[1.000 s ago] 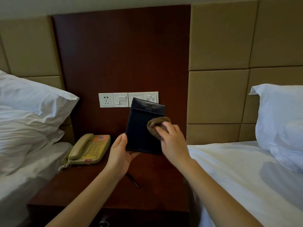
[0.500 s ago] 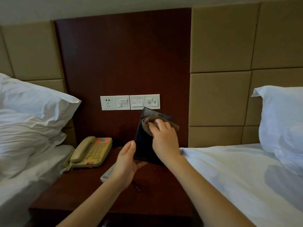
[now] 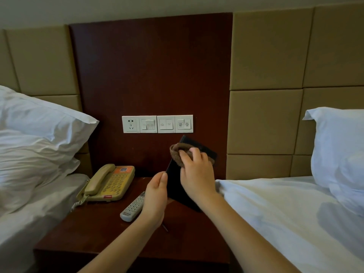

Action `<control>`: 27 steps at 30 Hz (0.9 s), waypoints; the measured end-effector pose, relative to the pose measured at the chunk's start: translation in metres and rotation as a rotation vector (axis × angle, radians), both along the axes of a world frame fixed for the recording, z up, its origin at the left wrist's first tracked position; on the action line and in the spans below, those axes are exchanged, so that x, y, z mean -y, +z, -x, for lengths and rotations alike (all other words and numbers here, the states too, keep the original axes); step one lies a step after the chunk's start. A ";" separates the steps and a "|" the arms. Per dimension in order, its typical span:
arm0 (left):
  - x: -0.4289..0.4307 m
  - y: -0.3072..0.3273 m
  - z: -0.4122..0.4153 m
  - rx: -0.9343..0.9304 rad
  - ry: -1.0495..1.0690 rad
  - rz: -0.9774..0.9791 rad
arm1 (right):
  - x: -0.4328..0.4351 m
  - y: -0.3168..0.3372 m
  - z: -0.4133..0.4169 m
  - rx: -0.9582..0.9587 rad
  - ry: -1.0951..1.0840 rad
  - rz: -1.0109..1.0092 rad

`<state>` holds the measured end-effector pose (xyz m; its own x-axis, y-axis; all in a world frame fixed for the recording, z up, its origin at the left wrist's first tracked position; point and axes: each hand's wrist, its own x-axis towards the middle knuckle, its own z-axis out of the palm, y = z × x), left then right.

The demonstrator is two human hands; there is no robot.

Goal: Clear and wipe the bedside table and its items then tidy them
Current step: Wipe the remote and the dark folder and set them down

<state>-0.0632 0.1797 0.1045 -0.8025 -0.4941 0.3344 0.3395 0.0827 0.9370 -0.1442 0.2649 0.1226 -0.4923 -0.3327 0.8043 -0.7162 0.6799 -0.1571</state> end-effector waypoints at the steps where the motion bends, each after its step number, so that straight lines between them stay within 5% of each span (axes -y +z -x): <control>1: 0.000 -0.001 0.002 -0.015 0.060 0.104 | 0.003 -0.003 -0.005 0.096 0.027 0.046; 5: -0.003 -0.001 0.005 -0.029 0.254 0.624 | 0.010 0.010 -0.005 0.781 0.315 0.568; 11: 0.010 -0.019 0.003 0.122 -0.034 1.025 | -0.010 0.000 0.013 0.993 0.419 1.009; 13: 0.023 -0.017 0.004 0.028 0.142 0.877 | -0.022 0.003 0.018 1.135 0.522 1.123; 15: 0.041 -0.012 0.009 0.082 0.264 0.467 | -0.030 0.004 0.023 1.246 0.618 1.177; 17: 0.049 -0.001 0.012 0.221 -0.035 -0.126 | -0.032 0.004 0.022 1.287 0.690 1.180; 19: 0.048 0.007 0.010 0.263 -0.307 -0.463 | -0.027 0.001 0.017 1.273 0.695 1.108; 23: 0.038 0.012 0.009 0.205 -0.273 -0.477 | -0.019 -0.008 0.017 1.046 0.510 0.822; 27: 0.035 0.009 0.007 0.170 -0.134 -0.353 | -0.024 -0.006 0.026 0.909 0.381 0.782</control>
